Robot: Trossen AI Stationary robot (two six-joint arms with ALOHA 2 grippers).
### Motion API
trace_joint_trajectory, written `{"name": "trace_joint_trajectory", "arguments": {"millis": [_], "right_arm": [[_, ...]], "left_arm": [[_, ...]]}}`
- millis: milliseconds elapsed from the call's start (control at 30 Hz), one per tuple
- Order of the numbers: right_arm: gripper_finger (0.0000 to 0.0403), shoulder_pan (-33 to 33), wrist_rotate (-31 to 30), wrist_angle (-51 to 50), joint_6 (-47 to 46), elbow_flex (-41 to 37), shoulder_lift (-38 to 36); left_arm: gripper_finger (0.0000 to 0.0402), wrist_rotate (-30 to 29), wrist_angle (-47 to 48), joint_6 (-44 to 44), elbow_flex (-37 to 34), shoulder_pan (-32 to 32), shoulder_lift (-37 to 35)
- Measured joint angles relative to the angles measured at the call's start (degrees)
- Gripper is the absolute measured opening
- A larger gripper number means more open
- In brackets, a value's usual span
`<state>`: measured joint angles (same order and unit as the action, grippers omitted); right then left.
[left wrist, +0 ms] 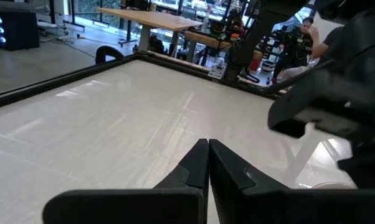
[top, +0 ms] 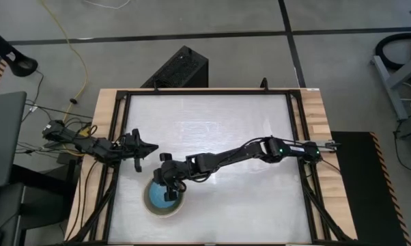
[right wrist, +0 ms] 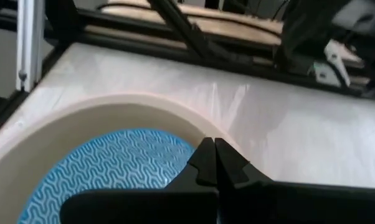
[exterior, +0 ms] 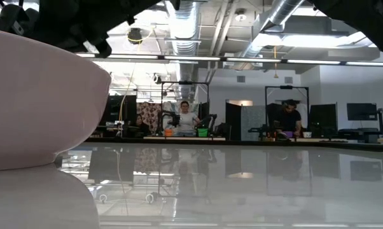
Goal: Nest bowls inside each other by size order
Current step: Adjust the blue bowl, then return to Home Position
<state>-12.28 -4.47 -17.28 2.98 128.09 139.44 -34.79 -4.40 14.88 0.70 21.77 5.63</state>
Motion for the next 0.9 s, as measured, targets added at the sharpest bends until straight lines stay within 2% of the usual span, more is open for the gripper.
{"name": "trace_joint_trajectory", "arguments": {"millis": [333,533,900], "right_arm": [[0.0001,0.01,0.02,-3.17,-0.49,-0.03,0.36],[0.0001,-0.93,0.04,-6.71,3.29,0.04,-3.82],[0.0001,-0.04,0.04,-25.55,3.21,-0.22,-11.58]], "left_arm": [[0.0,0.07,0.0,0.0,-0.01,0.01,0.02],[0.0,0.17,0.0,0.0,0.01,0.0,0.0],[0.0,2.69,1.15,-1.66,2.05,0.01,0.0]]}}
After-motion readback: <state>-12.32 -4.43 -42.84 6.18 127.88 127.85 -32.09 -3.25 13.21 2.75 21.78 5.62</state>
